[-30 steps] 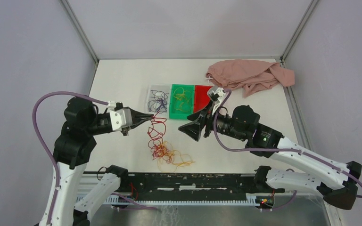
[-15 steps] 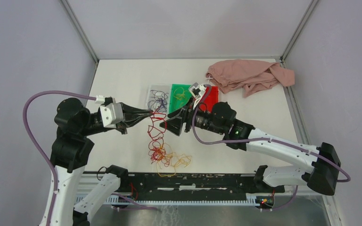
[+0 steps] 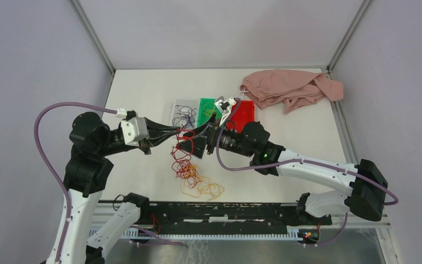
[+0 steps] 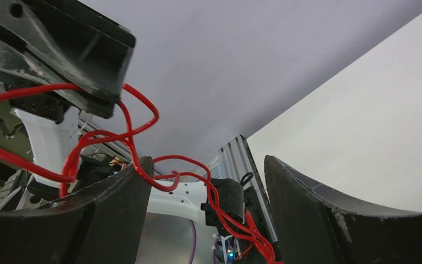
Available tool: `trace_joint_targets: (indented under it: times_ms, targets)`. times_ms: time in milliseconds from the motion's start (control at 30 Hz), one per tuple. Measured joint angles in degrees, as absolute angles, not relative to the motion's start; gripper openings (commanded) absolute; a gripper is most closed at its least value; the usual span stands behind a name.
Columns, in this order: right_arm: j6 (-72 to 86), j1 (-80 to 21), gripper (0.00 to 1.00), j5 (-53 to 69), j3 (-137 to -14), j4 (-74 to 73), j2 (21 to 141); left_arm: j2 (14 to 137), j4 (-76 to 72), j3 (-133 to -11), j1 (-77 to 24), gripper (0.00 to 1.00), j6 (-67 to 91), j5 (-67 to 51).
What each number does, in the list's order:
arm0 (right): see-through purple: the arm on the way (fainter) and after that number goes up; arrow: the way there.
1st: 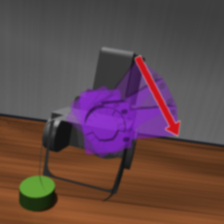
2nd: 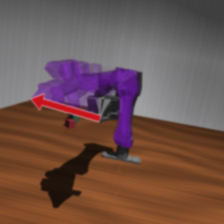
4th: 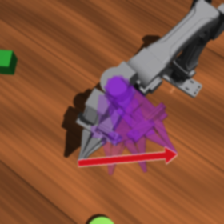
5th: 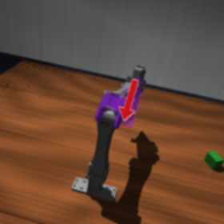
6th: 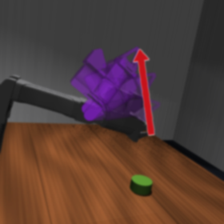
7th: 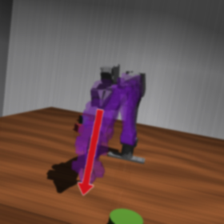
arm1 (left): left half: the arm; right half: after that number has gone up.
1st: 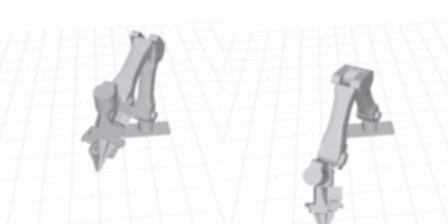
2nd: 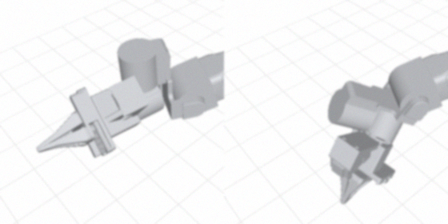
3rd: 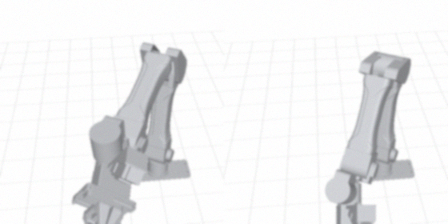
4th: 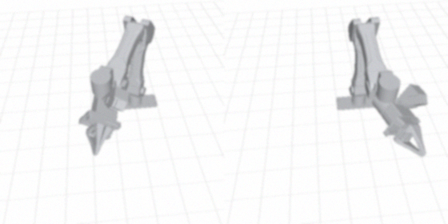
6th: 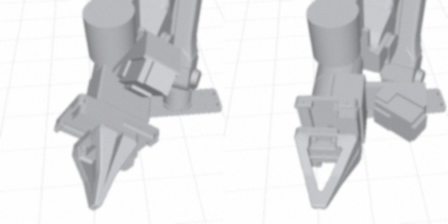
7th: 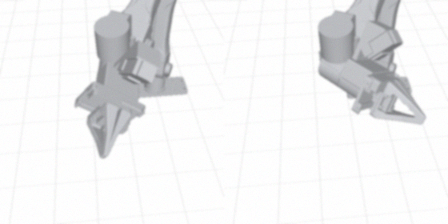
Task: Untangle the cables
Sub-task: Untie the cable.
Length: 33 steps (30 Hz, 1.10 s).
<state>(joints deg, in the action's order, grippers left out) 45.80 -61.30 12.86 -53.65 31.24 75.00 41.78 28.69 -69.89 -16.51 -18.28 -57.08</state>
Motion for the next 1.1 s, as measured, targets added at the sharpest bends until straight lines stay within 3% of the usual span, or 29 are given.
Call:
trace_joint_targets:
  times_ms: [767, 1100]
  targets:
    - [50.2, -61.4, 0.80, 11.4, -47.2, 36.9, 70.9, 41.9, 28.7, -69.1, -16.5, 0.03, -18.8, -57.1]
    - [50.7, -61.9, 0.82, 10.9, -50.6, 37.3, 74.0, 42.8, 28.7, -69.2, -16.5, 0.03, -19.1, -57.1]
